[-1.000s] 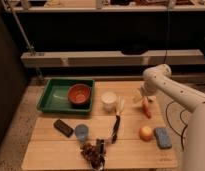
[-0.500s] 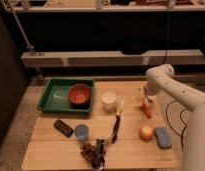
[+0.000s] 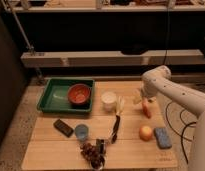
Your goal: Place pepper in plastic cup
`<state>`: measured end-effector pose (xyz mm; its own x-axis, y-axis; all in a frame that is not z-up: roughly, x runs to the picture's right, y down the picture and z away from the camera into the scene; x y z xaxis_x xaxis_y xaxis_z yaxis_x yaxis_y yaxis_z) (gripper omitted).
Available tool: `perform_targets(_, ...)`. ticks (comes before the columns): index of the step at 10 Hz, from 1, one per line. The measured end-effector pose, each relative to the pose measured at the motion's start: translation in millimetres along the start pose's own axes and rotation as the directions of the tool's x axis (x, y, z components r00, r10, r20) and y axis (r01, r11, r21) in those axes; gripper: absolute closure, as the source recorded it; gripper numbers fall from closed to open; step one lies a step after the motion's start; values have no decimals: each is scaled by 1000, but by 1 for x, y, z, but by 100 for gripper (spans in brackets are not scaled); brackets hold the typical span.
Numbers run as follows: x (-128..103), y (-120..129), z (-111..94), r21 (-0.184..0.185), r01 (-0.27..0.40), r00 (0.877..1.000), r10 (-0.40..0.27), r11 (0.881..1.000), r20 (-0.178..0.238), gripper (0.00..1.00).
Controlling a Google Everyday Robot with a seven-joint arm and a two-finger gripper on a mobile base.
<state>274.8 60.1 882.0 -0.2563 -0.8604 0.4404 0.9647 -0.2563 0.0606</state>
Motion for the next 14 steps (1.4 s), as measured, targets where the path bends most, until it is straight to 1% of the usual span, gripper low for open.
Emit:
perform_targets(1, 0, -3, -1, -1, -12, 1000, 12, 1000, 7, 20)
perform_targets(2, -2, -3, 1, 7, -36, 999, 35, 999, 29, 20)
perform_targets(3, -10, 6, 10, 10, -64, 996, 63, 998, 70, 20)
perform_targets(5, -20, 13, 29, 36, -106, 988, 101, 994, 121, 20)
perform_targets(6, -19, 12, 35, 53, -120, 985, 112, 991, 133, 20)
perform_targets(7, -19, 11, 36, 60, -125, 983, 115, 990, 141, 20)
perform_targets(9, -21, 10, 31, 65, -124, 983, 114, 990, 146, 20)
perform_targets(12, -22, 6, 28, 69, -115, 984, 105, 991, 141, 20)
perform_targets(13, -21, 3, 28, 75, -108, 985, 96, 991, 140, 25)
perform_targets(14, -22, 1, 29, 82, -105, 985, 92, 991, 143, 34)
